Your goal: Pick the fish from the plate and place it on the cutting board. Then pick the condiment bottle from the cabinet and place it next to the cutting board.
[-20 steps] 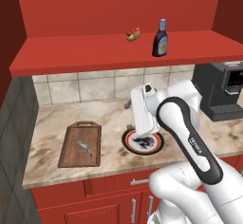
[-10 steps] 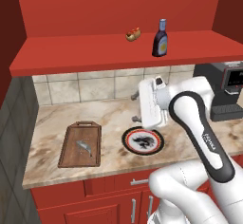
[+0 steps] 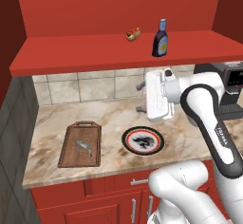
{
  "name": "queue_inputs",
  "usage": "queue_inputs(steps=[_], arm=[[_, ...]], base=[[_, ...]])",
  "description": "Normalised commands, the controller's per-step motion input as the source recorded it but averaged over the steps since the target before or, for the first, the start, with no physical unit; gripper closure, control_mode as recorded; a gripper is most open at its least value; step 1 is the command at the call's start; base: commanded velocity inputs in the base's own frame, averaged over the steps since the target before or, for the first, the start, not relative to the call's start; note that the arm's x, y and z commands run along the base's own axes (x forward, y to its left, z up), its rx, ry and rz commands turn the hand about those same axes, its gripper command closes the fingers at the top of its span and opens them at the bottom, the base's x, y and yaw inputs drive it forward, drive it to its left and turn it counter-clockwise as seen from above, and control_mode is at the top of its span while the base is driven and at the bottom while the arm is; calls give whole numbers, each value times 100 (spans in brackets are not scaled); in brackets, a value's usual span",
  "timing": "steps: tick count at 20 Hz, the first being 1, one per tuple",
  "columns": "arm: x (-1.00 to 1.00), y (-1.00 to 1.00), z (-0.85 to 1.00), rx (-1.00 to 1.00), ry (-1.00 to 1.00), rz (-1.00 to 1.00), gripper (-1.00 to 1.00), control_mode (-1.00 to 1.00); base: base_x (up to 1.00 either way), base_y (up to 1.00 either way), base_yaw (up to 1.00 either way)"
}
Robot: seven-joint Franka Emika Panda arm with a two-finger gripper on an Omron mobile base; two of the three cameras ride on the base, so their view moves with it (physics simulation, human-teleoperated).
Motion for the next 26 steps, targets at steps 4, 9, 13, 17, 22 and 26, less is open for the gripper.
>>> queue_inputs(steps=[4,9,13,17,22,26], arm=[[-5,-8,31,10,-1,0,-100,-100],[-5,-5,30,9,-1,0,-100,-100],[-4,-4,30,7,-1,0,-100,-100],[-1,-6,28,5,0,0,-100,-100],[0,-14,26,4,0,0,-100,-100],[0,-20,27,4,0,0,-100,-100]], base=[[0,0,0],[0,0,0],[0,0,0],[0,0,0],[0,0,0],[0,0,0]])
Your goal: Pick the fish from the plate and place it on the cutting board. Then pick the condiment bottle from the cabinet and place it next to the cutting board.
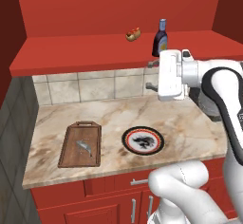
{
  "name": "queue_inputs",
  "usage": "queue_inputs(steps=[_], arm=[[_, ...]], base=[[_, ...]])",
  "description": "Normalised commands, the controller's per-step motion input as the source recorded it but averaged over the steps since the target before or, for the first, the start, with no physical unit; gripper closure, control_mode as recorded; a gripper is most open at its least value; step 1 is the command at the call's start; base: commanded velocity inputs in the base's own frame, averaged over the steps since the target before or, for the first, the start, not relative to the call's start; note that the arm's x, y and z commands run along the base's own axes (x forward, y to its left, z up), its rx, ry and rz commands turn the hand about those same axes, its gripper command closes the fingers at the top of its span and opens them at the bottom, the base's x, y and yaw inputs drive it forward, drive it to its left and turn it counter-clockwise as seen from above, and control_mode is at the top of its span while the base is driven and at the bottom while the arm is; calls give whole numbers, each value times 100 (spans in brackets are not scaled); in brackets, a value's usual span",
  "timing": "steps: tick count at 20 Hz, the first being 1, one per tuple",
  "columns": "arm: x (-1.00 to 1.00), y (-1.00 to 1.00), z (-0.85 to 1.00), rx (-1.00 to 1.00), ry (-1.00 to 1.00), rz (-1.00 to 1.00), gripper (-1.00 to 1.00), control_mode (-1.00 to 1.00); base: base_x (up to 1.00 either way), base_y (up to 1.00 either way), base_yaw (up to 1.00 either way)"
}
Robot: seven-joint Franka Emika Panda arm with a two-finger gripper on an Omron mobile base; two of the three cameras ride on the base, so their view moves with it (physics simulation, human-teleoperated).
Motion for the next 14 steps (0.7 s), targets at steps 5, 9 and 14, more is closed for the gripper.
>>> queue_inputs(steps=[5,9,14], arm=[[0,-19,28,5,0,0,-100,-100],[0,-14,21,6,0,0,-100,-100],[0,-9,5,4,0,-3,-100,-100]], base=[[0,0,0],[0,0,0],[0,0,0]])
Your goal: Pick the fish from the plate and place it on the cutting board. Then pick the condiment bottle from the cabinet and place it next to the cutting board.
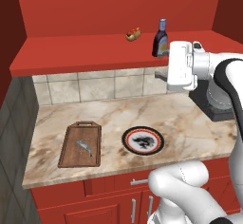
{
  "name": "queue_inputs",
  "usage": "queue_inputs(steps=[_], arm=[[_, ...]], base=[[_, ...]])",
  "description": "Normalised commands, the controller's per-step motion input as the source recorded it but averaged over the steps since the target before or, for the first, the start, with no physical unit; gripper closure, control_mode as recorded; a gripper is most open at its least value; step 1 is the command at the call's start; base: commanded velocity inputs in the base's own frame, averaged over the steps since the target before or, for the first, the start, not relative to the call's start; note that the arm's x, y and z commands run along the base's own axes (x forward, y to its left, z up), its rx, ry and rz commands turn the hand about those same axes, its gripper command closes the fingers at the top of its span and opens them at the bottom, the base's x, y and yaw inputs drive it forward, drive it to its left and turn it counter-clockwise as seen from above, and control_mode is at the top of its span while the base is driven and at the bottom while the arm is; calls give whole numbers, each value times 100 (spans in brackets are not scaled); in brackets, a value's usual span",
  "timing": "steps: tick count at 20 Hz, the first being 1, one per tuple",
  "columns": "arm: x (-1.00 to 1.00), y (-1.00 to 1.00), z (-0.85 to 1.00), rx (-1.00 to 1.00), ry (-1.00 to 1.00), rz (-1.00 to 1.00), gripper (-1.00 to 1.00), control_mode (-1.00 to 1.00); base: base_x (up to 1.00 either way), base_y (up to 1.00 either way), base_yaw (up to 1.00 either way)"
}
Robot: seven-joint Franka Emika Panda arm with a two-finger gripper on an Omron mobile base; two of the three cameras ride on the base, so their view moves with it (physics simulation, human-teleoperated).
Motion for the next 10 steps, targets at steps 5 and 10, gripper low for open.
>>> queue_inputs(steps=[5,10], arm=[[4,-10,0,4,0,-5,-100,-100],[11,-10,0,5,0,-6,-100,-100]], base=[[0,0,0],[0,0,0]])
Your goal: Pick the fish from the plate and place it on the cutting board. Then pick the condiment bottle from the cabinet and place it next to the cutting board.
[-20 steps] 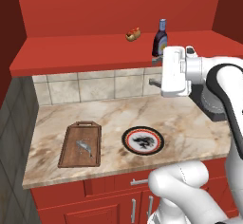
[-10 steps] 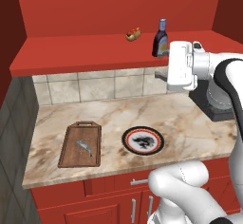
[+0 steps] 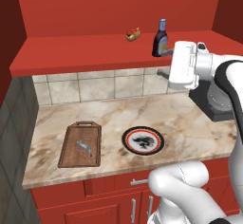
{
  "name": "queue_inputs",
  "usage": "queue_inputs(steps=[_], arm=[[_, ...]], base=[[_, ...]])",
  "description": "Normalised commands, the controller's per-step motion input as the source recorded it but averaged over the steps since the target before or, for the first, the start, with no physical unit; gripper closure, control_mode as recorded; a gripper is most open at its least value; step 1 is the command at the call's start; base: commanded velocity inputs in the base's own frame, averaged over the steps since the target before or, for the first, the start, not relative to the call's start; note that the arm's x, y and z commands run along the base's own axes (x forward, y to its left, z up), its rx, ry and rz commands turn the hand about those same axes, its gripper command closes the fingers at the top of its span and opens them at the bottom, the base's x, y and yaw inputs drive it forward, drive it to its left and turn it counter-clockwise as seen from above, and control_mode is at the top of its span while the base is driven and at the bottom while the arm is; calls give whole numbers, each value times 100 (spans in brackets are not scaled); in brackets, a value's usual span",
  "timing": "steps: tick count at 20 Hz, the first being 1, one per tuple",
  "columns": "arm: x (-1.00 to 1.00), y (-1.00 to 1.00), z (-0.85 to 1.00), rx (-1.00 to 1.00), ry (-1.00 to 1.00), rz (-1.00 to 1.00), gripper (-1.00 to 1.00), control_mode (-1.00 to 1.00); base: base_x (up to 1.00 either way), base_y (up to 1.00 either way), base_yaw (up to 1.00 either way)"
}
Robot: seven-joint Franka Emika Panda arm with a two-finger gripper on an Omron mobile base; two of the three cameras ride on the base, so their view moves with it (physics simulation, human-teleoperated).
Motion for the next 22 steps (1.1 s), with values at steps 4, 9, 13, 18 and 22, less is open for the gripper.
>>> queue_inputs(steps=[4,9,13,18,22], arm=[[14,-13,5,5,0,-7,-100,-100],[18,-19,10,6,0,-8,-100,-100],[18,-24,11,6,0,-8,-100,-100],[14,-24,12,6,0,-8,-100,-100],[13,-17,8,7,0,-6,-100,-100]], base=[[0,0,0],[0,0,0],[0,0,0],[0,0,0],[0,0,0]])
